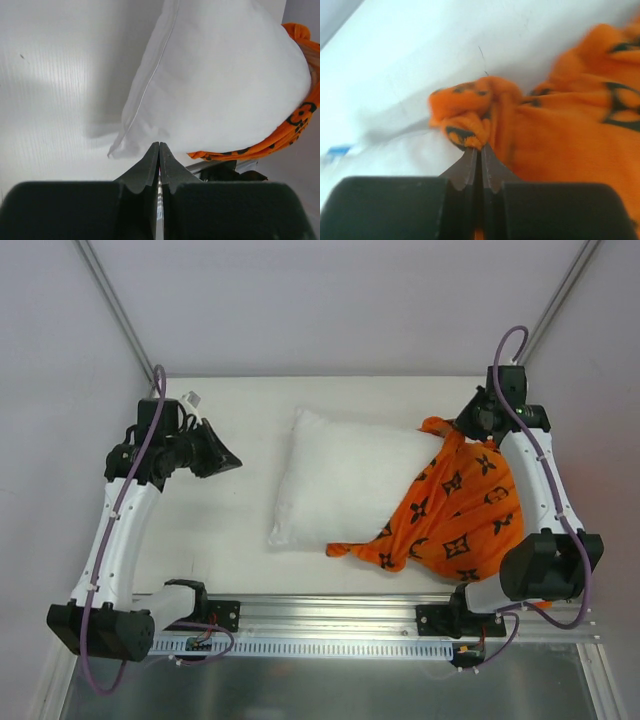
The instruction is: Remove the pillowcase from the pillow
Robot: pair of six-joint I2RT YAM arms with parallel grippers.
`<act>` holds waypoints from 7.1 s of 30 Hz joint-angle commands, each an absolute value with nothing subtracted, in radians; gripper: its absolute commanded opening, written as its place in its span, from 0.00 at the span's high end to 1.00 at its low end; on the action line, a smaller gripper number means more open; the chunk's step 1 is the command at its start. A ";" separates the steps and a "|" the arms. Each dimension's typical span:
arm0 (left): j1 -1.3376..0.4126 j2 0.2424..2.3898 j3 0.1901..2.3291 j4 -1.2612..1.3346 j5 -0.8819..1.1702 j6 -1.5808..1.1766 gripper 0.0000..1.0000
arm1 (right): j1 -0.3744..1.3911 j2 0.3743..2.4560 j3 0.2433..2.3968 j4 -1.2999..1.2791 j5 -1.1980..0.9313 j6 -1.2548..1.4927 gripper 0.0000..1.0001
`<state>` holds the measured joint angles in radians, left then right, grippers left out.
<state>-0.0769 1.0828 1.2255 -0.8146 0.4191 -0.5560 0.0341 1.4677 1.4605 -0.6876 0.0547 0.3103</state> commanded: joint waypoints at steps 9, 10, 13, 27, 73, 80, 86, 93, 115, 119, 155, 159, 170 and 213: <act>-0.095 1.206 1.358 -0.821 0.453 -0.486 0.58 | 0.118 1.520 1.714 -0.839 0.024 0.170 0.04; -0.106 1.184 1.341 -0.821 0.440 -0.476 0.40 | 0.117 1.469 1.665 -0.833 0.046 0.166 0.01; -0.182 1.118 1.267 -0.822 0.414 -0.428 0.02 | 0.110 1.389 1.561 -0.828 0.077 0.160 0.04; -0.498 1.356 1.189 -0.648 0.230 -0.304 0.01 | 0.107 0.927 1.272 -0.972 0.129 0.134 0.04; -0.160 1.035 1.261 -0.750 0.114 -0.496 1.00 | 0.195 0.862 1.115 -1.066 -0.095 0.011 0.04; 0.086 1.078 1.290 -0.802 0.146 -0.521 1.00 | 0.317 0.856 1.039 -1.060 -0.216 -0.029 0.04; 0.158 1.104 1.281 -0.795 0.193 -0.541 1.00 | 0.527 0.868 0.913 -0.938 -0.172 0.090 0.04; 0.158 1.129 1.289 -0.792 0.207 -0.531 1.00 | 0.779 0.902 0.772 -0.833 -0.092 0.175 0.04; 0.319 1.152 1.336 -0.792 0.268 -0.486 1.00 | 0.591 0.779 0.781 -0.985 0.239 0.397 0.99; 0.354 1.137 1.330 -0.793 0.291 -0.483 1.00 | 0.445 0.880 0.981 -0.942 0.242 0.227 0.98; 0.512 1.097 1.338 -0.802 0.405 -0.514 1.00 | -0.601 1.108 1.210 -0.747 -0.130 0.244 0.99; 0.511 1.075 1.315 -0.802 0.413 -0.519 1.00 | -0.546 1.068 1.158 -0.732 -0.132 0.215 0.47; 0.506 1.029 1.290 -0.807 0.379 -0.477 0.01 | -0.165 1.023 1.376 -0.830 -0.106 0.161 0.02; -0.077 1.114 1.025 -0.765 0.204 -0.546 1.00 | 0.628 1.487 1.522 -0.904 0.434 0.230 0.99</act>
